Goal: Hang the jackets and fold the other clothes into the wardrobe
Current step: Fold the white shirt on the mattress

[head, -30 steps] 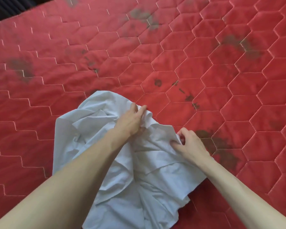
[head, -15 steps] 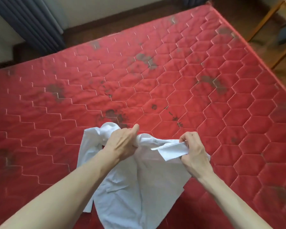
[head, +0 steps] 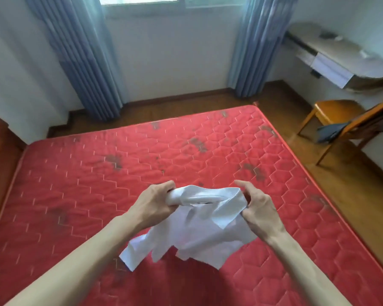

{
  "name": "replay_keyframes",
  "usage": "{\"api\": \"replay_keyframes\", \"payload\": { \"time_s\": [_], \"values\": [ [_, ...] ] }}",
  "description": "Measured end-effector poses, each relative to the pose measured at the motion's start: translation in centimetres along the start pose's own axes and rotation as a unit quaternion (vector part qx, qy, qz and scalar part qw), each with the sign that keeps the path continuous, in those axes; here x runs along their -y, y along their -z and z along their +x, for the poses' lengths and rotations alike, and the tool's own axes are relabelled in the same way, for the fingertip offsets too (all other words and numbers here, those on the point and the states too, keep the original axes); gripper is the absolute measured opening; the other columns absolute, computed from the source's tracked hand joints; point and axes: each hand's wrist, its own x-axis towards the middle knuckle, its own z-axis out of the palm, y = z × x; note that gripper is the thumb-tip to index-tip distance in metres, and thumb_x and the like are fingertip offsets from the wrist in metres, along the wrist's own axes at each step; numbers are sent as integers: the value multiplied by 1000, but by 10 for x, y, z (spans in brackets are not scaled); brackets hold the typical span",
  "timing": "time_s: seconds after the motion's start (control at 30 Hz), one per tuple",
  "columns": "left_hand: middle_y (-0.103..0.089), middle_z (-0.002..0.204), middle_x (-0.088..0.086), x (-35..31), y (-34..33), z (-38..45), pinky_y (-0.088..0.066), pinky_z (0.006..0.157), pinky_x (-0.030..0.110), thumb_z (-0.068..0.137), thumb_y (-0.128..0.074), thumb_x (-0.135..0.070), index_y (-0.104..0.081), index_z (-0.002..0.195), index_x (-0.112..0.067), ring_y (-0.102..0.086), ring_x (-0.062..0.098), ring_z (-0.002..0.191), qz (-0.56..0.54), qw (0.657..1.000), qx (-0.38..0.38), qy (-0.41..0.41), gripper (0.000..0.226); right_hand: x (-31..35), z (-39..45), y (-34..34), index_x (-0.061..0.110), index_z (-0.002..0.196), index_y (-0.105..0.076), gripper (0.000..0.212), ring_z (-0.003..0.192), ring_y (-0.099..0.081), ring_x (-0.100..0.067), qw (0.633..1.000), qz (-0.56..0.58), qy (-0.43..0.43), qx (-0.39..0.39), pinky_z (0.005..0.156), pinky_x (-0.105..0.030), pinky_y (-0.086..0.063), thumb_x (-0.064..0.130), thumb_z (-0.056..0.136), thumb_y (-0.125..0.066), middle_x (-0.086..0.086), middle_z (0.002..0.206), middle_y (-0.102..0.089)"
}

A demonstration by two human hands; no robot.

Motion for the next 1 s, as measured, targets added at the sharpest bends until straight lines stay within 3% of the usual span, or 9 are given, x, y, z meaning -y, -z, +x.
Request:
{"api": "replay_keyframes", "payload": {
  "time_s": [0.07,0.13,0.33,0.47,0.57,0.67,0.73,0.83,1.0],
  "values": [
    [-51,64,-6,-23,33,-13,-38,56,40,84,-75,-17,-42,74,-21,-40,17,58,-26,999,-21,-14,35,24,-5,26,19,91,-72,18,86,-57,-25,999,-34,41,-9,76,-35,-48,4,83,-67,7,76,-68],
    [-55,67,-3,-44,70,-22,-44,60,47,82,-79,-19,-46,74,-19,-46,23,61,-27,999,-28,-35,34,46,-7,51,12,81,-68,10,86,-54,-23,992,-59,103,-29,78,-35,-45,2,82,-70,8,76,-66],
    [-65,69,-2,-92,167,-39,-48,59,43,68,-81,-57,-65,71,-16,-60,24,66,-3,998,-37,-45,43,117,-6,130,20,97,-64,4,75,-67,-8,977,25,211,-23,61,-27,-53,22,100,-62,10,84,-69],
    [-55,62,-12,-107,194,-44,-38,52,21,76,-86,-27,-70,68,-23,-49,2,59,-125,991,-19,-52,19,139,3,160,20,98,-66,8,73,-70,0,965,1,245,-92,59,-15,-50,16,96,-73,13,81,-70],
    [-48,59,-13,-109,204,-53,-34,51,19,79,-87,-23,-60,60,-25,-44,3,56,-144,989,-29,-21,33,148,14,179,20,86,-69,11,51,-57,-2,955,-68,276,-88,57,-13,-39,16,92,-77,21,64,-58],
    [-55,59,-7,-117,212,-59,-40,55,34,78,-86,-36,-59,64,-16,-50,11,57,-39,994,-104,15,37,159,24,195,10,84,-73,19,52,-57,-6,924,-117,348,-102,54,-27,-43,23,96,-69,14,62,-60],
    [-61,61,-7,-132,219,-60,-44,60,36,73,-82,-49,-58,66,-16,-57,16,61,75,982,-169,50,41,165,28,199,8,97,-77,19,67,-68,-24,898,-151,397,-118,58,-39,-53,22,101,-65,3,80,-73],
    [-57,62,-5,-151,234,-62,-41,57,29,67,-83,-36,-59,69,-11,-54,11,59,-87,991,-104,20,35,167,34,198,15,108,-71,17,80,-68,-23,904,-106,382,-159,63,-44,-54,22,108,-56,6,95,-72],
    [-42,59,-4,-155,247,-64,-30,57,31,77,-85,-6,-46,57,-16,-37,13,58,-108,985,-130,-35,44,159,33,195,28,92,-56,14,47,-43,-14,944,47,321,-65,47,-30,-35,34,100,-66,-2,59,-56]
  ]
}}
